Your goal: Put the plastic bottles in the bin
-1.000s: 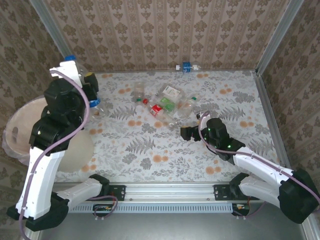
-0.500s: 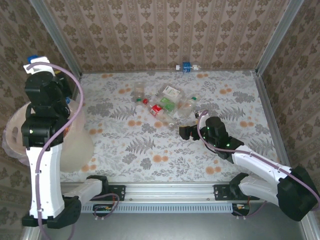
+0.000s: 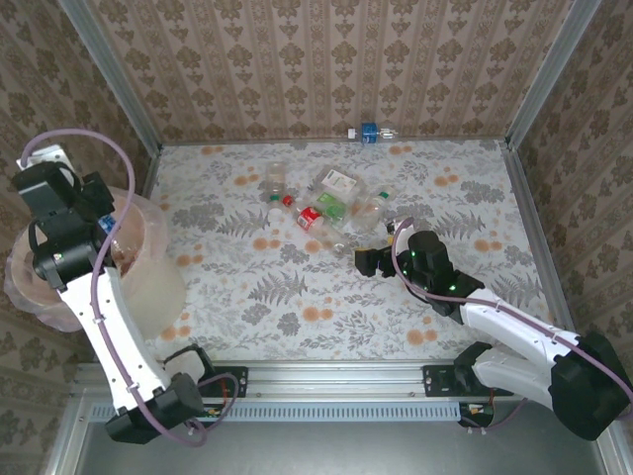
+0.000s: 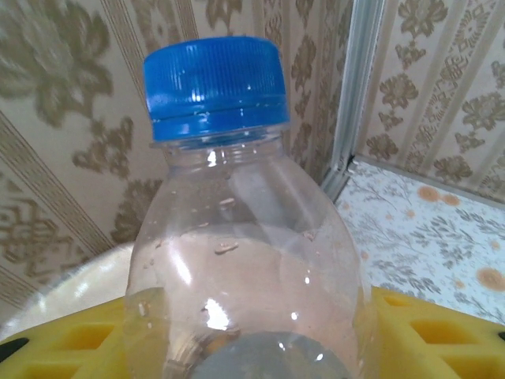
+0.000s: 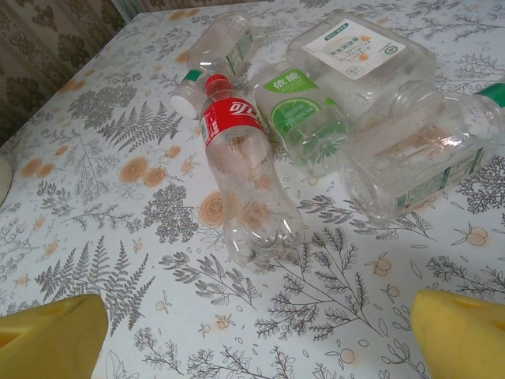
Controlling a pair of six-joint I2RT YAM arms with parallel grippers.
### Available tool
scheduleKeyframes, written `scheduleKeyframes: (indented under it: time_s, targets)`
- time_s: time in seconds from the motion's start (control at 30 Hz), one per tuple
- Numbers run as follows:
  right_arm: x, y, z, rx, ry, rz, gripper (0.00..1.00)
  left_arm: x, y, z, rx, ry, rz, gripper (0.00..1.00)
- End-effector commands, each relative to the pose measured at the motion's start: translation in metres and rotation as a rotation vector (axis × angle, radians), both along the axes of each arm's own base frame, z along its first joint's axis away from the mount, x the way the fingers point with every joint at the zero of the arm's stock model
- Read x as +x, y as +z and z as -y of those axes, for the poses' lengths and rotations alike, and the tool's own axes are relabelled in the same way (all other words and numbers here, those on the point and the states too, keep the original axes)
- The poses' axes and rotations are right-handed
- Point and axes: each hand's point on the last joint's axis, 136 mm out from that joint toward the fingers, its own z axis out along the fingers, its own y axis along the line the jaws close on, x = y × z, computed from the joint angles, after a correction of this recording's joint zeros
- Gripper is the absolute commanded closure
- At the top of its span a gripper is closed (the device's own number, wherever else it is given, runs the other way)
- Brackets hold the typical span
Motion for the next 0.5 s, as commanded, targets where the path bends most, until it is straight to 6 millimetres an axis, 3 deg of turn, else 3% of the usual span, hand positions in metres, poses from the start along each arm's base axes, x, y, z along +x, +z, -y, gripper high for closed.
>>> scheduleKeyframes:
  time_s: [0.0, 0.13, 0.33, 0.47]
  targets:
    - [-0.002, 0.01, -0.004, 0.005, 0.026, 0.039, 0.0, 0.016, -0.01, 0.021, -0.084, -0.157, 0.053, 0.4]
    - [-0.003, 0.008, -0.002, -0.001, 0.022, 0.038, 0.0, 0.021, -0.034, 0.019, -0.08, -0.17, 0.005, 0.39]
    - [-0.002, 0.011, -0.003, -0.011, 0.025, 0.042, 0.0, 0.022, -0.087, 0.011, -0.092, -0.153, -0.1, 0.35]
    - [0.002, 0.014, -0.006, -0.019, 0.034, 0.047, 0.0, 0.022, -0.1, 0.008, -0.105, -0.144, -0.131, 0.32]
